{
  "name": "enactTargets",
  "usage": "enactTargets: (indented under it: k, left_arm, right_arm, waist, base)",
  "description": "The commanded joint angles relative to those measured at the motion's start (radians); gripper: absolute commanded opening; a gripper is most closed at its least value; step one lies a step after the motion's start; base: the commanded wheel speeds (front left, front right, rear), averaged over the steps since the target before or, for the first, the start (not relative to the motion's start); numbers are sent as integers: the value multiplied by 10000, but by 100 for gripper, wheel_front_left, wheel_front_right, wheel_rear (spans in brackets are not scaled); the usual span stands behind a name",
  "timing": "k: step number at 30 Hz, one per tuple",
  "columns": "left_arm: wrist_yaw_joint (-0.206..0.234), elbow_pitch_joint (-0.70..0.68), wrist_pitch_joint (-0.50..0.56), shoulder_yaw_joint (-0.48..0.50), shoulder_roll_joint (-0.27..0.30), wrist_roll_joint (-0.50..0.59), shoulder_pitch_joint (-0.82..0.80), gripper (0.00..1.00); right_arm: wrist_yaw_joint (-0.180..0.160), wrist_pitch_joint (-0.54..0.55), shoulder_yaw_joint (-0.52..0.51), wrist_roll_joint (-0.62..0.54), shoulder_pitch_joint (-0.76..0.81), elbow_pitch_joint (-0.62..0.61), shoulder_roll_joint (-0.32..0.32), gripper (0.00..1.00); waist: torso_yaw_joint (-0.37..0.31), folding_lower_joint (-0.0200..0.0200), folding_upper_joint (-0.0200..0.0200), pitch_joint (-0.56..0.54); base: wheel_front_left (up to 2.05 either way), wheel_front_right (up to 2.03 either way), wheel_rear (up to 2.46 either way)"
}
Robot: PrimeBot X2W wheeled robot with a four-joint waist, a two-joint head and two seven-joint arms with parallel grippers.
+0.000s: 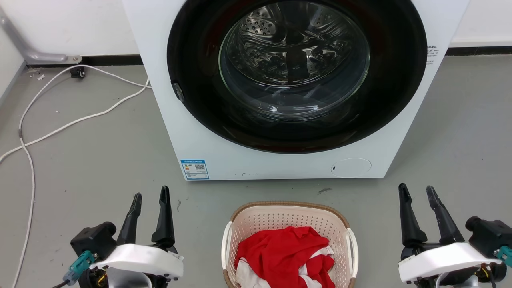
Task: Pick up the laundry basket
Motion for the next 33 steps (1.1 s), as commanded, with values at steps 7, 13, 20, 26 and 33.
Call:
enactTargets:
  k: [7,13,20,26,33]
  left_arm:
    - [55,-113,-235,-110,42,957,81,100]
    - [87,-134,-384,-181,42,1527,102,100]
    - [128,-137,-540,-223,42,2150,155,100]
    - [143,-151,-653,-253,40,2647,193,100]
    - [154,-179,-781,-225,38,3067,214,100]
  right_arm:
    - [0,-270,42,-1065,127,-128,-48,100]
    - [0,-402,20,-1746,150,-125,-51,100]
    - [-1,-563,36,-2401,225,-126,-53,100]
    - [-1,-696,52,-2831,271,-153,-55,100]
    - [-1,-814,87,-3141,305,-210,-57,100]
  waist:
    - [17,0,0,3]
    - [42,0,0,21]
    - [60,0,0,32]
    - [61,-1,0,34]
    - [48,-1,0,38]
  base:
    - [0,0,0]
    - [0,0,0]
    - [0,0,0]
    - [0,0,0]
    - [0,0,0]
